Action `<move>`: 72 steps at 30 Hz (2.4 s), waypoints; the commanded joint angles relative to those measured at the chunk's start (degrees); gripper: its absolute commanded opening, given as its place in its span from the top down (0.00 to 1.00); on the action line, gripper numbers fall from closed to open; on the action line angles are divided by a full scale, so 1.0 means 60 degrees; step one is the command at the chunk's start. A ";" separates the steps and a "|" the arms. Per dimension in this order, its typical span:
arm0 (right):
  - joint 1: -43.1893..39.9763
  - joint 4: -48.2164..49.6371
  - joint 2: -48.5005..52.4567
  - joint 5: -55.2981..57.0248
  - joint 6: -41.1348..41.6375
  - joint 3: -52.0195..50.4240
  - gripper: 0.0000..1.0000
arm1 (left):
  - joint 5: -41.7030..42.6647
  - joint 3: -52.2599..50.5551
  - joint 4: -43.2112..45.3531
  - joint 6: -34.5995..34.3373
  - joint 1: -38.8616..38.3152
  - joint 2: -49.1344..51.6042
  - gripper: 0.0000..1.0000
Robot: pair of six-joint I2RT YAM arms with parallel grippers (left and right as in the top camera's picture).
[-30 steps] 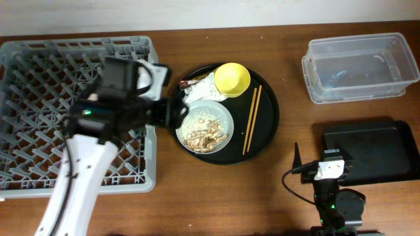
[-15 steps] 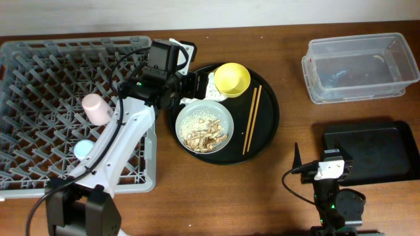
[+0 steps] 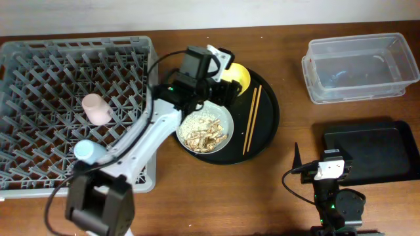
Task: Sort waste into correct bins and load items into the dishwasher rack
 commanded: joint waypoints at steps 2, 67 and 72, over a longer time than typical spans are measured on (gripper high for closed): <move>0.0051 -0.0015 -0.0047 0.0084 -0.0062 -0.0084 0.02 | -0.0080 0.0051 0.0317 0.0007 -0.0364 0.1045 0.18; 0.0051 0.5646 -0.0047 -0.8054 0.4816 0.0040 0.02 | -0.3978 0.0095 -0.4313 0.0430 0.3767 -0.1005 0.01; 0.0051 0.5501 0.0255 -0.5723 0.4812 0.1512 0.02 | -0.3978 0.0095 -0.4317 0.0430 0.3767 -0.1005 0.01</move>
